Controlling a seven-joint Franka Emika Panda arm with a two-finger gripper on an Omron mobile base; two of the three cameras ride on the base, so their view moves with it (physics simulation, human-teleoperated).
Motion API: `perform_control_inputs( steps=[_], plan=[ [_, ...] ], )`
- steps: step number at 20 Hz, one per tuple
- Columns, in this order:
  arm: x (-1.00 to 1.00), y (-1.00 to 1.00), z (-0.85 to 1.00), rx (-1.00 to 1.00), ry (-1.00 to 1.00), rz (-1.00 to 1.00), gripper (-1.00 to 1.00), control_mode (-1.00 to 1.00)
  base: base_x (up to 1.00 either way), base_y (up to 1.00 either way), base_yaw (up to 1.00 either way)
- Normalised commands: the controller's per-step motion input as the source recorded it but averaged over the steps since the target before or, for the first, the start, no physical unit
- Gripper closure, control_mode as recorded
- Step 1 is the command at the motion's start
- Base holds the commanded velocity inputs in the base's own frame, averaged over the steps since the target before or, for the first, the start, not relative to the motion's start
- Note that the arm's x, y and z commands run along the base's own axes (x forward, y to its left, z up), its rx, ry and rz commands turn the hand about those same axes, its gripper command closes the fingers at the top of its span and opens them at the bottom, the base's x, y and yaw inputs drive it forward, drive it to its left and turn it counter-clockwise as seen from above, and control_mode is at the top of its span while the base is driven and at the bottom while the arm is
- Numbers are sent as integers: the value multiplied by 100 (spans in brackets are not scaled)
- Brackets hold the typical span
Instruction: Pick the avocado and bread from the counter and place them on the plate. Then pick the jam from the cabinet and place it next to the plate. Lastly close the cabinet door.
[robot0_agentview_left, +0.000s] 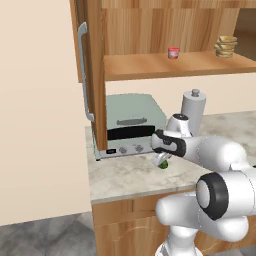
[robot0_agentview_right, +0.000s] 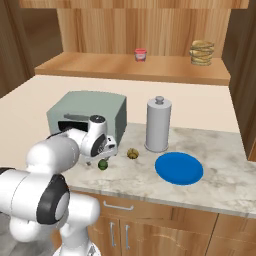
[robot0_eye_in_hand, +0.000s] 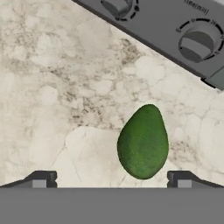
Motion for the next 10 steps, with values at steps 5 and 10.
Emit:
perform_control_inputs(
  steps=[5, 10],
  plan=[
    [16, -7, -14, -6, -2, 10, -100, -100, 0, 0, 0],
    [17, -4, -16, -2, 0, 6, -100, -100, 0, 0, 0]
  ],
)
